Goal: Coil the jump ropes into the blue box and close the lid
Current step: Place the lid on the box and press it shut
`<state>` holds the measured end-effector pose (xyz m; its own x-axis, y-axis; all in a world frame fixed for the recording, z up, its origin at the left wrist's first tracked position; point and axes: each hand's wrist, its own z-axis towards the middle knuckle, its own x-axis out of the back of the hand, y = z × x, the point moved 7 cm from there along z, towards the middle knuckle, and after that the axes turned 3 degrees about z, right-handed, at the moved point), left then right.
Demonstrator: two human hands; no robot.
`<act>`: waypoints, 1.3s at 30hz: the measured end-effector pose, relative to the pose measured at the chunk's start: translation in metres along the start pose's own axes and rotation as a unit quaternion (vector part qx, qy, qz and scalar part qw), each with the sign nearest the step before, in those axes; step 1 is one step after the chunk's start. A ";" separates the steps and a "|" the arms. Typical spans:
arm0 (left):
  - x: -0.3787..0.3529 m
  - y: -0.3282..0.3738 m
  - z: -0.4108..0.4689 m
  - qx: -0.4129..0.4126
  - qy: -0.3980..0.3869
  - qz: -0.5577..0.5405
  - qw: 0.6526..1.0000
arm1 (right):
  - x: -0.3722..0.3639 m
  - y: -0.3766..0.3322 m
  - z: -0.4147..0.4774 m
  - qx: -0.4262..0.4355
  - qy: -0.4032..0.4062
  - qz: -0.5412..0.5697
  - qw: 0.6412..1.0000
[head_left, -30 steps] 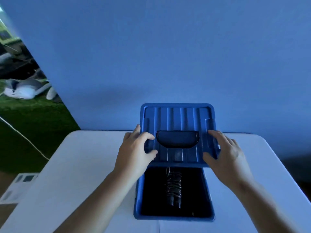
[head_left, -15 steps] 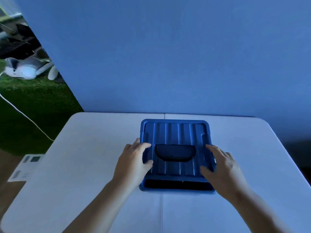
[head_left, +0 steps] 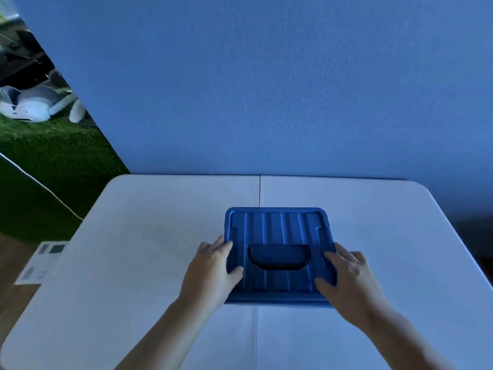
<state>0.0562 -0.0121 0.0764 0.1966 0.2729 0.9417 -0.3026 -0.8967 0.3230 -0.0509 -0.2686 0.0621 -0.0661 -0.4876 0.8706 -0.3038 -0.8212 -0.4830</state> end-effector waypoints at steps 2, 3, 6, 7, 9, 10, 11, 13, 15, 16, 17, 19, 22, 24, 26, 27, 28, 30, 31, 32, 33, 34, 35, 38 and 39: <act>-0.003 0.000 -0.002 -0.004 -0.002 0.012 1.000 | -0.003 0.001 -0.001 0.012 0.001 -0.015 1.000; -0.005 -0.002 -0.002 -0.005 0.004 0.012 1.000 | -0.004 0.002 -0.002 0.018 0.004 -0.021 1.000; -0.010 -0.011 -0.004 -0.013 0.037 0.005 0.999 | -0.007 0.002 -0.004 0.025 0.006 -0.029 0.999; -0.012 -0.014 -0.006 -0.018 0.047 0.000 0.999 | -0.008 0.002 -0.006 0.028 0.006 -0.029 0.999; -0.018 -0.019 -0.010 -0.036 0.061 -0.017 0.997 | -0.009 0.002 -0.009 0.032 0.004 -0.027 0.999; -0.020 -0.020 -0.012 -0.043 0.063 -0.028 0.997 | -0.010 0.003 -0.010 0.030 0.003 -0.024 0.999; -0.023 -0.021 -0.014 -0.047 0.067 -0.038 0.996 | -0.011 0.005 -0.012 0.028 0.005 -0.020 0.999; -0.026 -0.024 -0.014 -0.047 0.075 -0.051 0.995 | -0.011 0.009 -0.013 0.026 0.014 -0.023 0.999; -0.029 -0.027 -0.012 -0.038 0.077 -0.054 0.995 | -0.011 0.010 -0.012 0.025 0.017 -0.030 0.999; -0.030 -0.027 -0.011 -0.035 0.077 -0.055 0.995 | -0.012 0.010 -0.012 0.025 0.013 -0.033 0.999; -0.031 -0.028 -0.011 -0.034 0.076 -0.056 0.995 | -0.012 0.010 -0.011 0.026 0.011 -0.035 0.999; -0.031 -0.029 -0.012 -0.027 0.072 -0.064 0.995 | -0.013 0.009 -0.010 0.025 0.006 -0.035 0.999; -0.028 -0.030 -0.014 -0.016 0.058 -0.117 0.991 | -0.009 0.005 -0.006 0.019 0.018 -0.034 0.999; -0.026 -0.035 -0.011 0.013 0.046 -0.181 0.982 | -0.004 -0.003 0.000 0.028 0.041 -0.045 0.998; -0.026 -0.047 -0.005 0.080 0.037 -0.248 0.965 | -0.003 -0.021 0.011 0.061 0.050 -0.046 0.996; -0.030 -0.055 -0.002 0.126 0.027 -0.292 0.948 | -0.005 -0.033 0.017 0.080 0.042 -0.042 0.995; -0.034 -0.061 0.000 0.173 0.011 -0.337 0.925 | -0.008 -0.047 0.023 0.097 0.023 -0.039 0.994; -0.048 -0.071 0.003 0.255 -0.035 -0.408 0.876 | -0.020 -0.077 0.033 0.133 -0.039 -0.036 0.990; -0.054 -0.072 0.004 0.286 -0.059 -0.444 0.847 | -0.028 -0.092 0.037 0.154 -0.071 -0.041 0.985; -0.059 -0.071 0.004 0.315 -0.082 -0.478 0.816 | -0.035 -0.107 0.040 0.173 -0.101 -0.053 0.978; -0.062 -0.068 0.004 0.338 -0.100 -0.509 0.785 | -0.042 -0.120 0.043 0.188 -0.125 -0.068 0.972; -0.062 -0.064 0.003 0.352 -0.115 -0.529 0.764 | -0.047 -0.130 0.046 0.200 -0.144 -0.083 0.966; -0.061 -0.060 0.003 0.357 -0.126 -0.539 0.752 | -0.052 -0.138 0.050 0.208 -0.158 -0.100 0.960; -0.056 -0.057 0.001 0.364 -0.138 -0.550 0.739 | -0.064 -0.148 0.058 0.216 -0.192 -0.151 0.945; -0.057 -0.058 0.002 0.366 -0.137 -0.557 0.733 | -0.067 -0.148 0.061 0.214 -0.201 -0.164 0.942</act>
<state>0.0641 0.0238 0.0034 0.1521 0.9873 0.0453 0.7499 -0.1452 0.6454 0.0564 -0.1320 0.0698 0.3553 -0.1895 0.9153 0.1717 -0.9493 -0.2633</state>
